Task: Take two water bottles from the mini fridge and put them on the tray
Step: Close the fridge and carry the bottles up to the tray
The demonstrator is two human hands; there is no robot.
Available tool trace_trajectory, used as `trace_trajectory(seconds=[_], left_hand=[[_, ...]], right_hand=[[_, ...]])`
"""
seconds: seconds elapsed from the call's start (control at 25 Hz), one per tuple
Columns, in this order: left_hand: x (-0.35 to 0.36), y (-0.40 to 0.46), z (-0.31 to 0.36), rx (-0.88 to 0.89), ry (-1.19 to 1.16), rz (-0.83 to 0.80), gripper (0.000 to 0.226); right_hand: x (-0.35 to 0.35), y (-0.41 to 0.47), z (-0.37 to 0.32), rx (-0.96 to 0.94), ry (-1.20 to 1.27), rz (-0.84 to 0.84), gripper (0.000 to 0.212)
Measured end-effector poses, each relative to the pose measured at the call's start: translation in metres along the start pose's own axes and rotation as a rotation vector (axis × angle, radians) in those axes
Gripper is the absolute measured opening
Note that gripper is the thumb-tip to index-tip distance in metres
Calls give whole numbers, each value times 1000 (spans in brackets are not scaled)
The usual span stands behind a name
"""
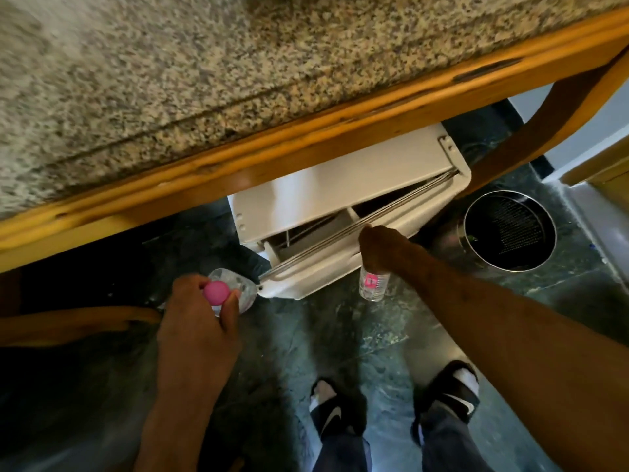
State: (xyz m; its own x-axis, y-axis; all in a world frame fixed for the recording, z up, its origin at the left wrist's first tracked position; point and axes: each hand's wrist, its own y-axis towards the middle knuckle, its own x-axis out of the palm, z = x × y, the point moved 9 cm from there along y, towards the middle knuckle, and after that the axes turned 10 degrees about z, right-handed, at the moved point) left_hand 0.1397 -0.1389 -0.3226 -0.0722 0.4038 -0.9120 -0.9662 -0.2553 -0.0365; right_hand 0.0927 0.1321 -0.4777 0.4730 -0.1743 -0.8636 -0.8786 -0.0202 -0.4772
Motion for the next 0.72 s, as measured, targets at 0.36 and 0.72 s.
trace_trajectory(seconds=[0.36, 0.72], left_hand=[[15, 27, 19, 75, -18, 31, 36], [-64, -2, 119, 229, -142, -73, 25]], right_hand=[[-9, 29, -12, -2, 44, 74, 38], [-172, -103, -44, -246, -20, 64, 32]])
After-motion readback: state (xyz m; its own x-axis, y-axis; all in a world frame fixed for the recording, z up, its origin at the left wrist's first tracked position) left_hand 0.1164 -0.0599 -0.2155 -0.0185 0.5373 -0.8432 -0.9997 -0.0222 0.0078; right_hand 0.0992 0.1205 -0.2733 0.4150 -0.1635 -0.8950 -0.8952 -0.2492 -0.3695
